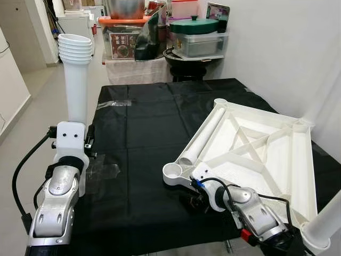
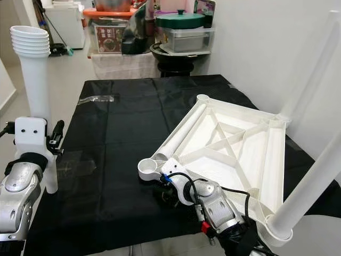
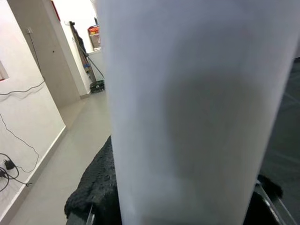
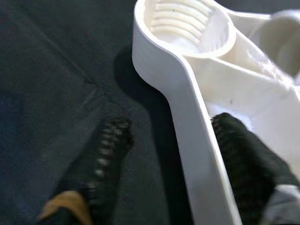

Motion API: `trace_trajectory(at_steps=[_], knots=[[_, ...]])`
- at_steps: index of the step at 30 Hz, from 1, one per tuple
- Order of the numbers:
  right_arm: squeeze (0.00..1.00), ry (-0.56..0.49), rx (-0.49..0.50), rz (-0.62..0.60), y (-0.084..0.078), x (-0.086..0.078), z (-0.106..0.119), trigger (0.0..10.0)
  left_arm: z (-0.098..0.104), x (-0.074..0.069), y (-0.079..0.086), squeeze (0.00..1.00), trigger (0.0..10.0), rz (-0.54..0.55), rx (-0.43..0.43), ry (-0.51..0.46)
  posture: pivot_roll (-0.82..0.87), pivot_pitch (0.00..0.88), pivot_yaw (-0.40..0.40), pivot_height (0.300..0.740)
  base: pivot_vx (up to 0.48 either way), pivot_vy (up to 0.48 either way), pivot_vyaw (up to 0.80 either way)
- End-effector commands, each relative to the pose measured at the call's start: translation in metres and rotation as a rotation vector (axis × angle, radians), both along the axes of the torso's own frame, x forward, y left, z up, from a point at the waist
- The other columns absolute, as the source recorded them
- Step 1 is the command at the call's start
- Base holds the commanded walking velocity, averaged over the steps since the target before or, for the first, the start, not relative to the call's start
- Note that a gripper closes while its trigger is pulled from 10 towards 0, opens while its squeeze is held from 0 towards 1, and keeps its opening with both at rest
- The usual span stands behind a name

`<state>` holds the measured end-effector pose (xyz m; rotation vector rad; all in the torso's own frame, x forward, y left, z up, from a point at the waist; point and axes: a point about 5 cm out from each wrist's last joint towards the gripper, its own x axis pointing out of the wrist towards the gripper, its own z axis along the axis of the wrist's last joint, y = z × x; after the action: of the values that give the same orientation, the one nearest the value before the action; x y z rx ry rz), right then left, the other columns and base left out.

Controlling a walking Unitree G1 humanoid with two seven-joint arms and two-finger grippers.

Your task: Building children table

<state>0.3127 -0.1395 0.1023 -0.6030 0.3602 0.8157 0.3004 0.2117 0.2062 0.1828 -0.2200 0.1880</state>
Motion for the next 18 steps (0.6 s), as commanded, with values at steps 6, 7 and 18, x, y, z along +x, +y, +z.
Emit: trace_trajectory(at_steps=[6,7,18], knots=[[0.00,-0.033,0.004,0.194,0.014,-0.011,-0.003,0.0,-0.010,0.001,0.003,0.00,10.0,0.002,0.008,0.052,0.06,0.000,-0.032,0.740,0.000,0.000,0.00],[0.00,-0.037,0.005,0.224,0.015,-0.012,-0.002,0.0,-0.010,0.001,0.003,0.00,10.0,0.003,0.009,0.054,0.06,0.000,-0.032,0.740,0.000,0.000,0.00],[0.00,-0.147,0.015,0.620,0.019,-0.032,0.014,0.0,-0.012,0.002,0.002,0.00,10.0,-0.006,0.012,0.065,0.06,0.000,-0.028,0.740,0.000,0.000,0.00]])
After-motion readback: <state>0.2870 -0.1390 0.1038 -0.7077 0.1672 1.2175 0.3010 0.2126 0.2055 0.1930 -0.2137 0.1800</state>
